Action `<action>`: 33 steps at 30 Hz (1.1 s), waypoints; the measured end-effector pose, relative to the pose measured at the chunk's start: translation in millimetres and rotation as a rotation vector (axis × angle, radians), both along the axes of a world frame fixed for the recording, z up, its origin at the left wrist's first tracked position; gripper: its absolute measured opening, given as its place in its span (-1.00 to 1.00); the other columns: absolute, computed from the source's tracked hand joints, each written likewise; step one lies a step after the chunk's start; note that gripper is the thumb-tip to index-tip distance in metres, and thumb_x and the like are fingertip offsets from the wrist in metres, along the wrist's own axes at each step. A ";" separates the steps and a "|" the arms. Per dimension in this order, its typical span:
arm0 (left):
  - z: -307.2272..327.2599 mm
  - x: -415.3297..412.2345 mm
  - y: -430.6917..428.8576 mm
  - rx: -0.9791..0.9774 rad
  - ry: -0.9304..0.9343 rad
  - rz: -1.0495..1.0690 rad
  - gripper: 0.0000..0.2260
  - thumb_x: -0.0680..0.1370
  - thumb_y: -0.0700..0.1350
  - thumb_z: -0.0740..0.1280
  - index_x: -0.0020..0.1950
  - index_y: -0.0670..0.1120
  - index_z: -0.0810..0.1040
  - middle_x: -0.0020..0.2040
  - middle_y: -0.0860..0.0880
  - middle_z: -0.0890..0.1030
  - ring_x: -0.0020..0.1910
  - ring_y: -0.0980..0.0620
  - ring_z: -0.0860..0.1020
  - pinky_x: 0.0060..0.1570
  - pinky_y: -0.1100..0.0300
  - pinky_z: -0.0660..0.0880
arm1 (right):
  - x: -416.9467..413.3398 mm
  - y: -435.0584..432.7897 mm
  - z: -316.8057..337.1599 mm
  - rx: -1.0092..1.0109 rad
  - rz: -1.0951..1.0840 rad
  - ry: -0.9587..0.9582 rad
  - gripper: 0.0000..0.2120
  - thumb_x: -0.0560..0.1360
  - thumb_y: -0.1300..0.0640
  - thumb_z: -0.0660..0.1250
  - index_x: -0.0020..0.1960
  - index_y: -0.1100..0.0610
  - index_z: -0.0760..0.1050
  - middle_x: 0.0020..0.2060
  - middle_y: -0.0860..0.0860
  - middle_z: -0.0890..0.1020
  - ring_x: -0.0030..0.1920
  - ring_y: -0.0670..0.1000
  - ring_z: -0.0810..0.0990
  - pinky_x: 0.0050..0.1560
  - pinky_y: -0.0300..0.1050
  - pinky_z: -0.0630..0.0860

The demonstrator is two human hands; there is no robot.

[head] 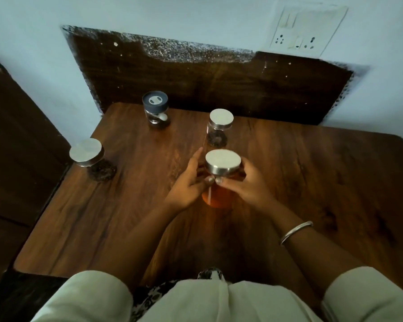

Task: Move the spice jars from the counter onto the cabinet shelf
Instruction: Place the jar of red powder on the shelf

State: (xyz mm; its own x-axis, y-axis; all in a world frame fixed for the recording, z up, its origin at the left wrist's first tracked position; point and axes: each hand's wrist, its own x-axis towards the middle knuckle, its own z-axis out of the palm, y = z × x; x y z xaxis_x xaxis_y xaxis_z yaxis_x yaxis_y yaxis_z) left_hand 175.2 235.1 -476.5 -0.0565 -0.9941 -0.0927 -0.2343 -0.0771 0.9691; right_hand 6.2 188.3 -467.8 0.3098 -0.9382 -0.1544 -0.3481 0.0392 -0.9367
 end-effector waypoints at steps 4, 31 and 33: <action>18.0 -13.3 -0.8 -0.125 0.082 -0.022 -0.28 0.48 -0.14 0.30 0.46 0.15 -0.08 0.33 0.29 0.26 0.36 0.16 0.35 0.34 0.24 0.36 | -1.6 0.7 25.5 0.006 -0.064 -0.190 -0.31 0.34 0.18 0.50 0.40 0.07 0.30 0.24 -0.01 0.52 0.19 -0.05 0.53 0.13 -0.15 0.53; 48.3 -7.7 -4.8 -0.127 0.035 0.041 0.15 0.30 -0.09 0.54 0.50 -0.03 -0.36 0.20 0.32 0.30 0.16 0.28 0.45 0.14 0.23 0.51 | 0.4 4.7 45.3 0.123 0.111 -0.363 -0.47 0.39 -0.13 0.37 0.32 -0.18 0.31 0.25 -0.09 0.46 0.25 0.06 0.50 0.14 0.13 0.55; 50.5 -6.7 -2.6 -0.095 0.078 0.004 0.12 0.26 -0.01 0.51 0.51 0.03 -0.29 0.26 0.21 0.32 0.23 0.16 0.44 0.16 0.10 0.52 | 1.9 6.9 45.6 0.260 0.161 -0.408 -0.24 0.22 -0.26 0.48 0.34 -0.16 0.30 0.29 -0.01 0.45 0.24 0.08 0.51 0.03 0.02 0.60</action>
